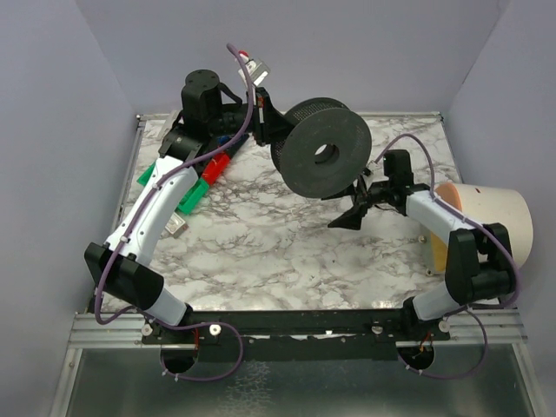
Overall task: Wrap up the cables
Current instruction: Wrap the cable around the cable reel.
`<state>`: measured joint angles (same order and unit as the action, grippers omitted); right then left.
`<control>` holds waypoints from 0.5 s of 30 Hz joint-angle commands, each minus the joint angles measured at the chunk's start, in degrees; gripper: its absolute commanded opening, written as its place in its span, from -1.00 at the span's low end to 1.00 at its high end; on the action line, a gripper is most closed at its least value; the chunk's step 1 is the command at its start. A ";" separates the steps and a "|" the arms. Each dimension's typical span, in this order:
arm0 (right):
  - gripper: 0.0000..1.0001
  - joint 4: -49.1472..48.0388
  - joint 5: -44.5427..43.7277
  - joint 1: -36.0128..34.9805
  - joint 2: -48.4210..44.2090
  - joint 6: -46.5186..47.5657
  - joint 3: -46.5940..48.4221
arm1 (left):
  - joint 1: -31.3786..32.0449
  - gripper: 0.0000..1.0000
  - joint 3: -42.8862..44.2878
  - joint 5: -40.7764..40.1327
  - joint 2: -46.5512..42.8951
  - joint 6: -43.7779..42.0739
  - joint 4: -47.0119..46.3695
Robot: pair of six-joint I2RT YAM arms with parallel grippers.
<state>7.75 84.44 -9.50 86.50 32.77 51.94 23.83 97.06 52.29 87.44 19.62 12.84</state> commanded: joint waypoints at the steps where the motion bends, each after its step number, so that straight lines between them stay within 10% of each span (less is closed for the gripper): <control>1: 1.00 -1.86 3.15 -4.67 1.72 -2.31 0.39 | -0.10 -1.00 -1.13 3.02 -0.90 5.53 -7.88; 15: 1.00 -9.23 5.77 -11.55 5.65 -9.27 0.70 | -1.36 -1.00 -2.66 3.45 -1.25 9.46 -12.66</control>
<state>0.38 87.33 -20.53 92.03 23.33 51.75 22.87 94.78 53.76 87.37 26.83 2.31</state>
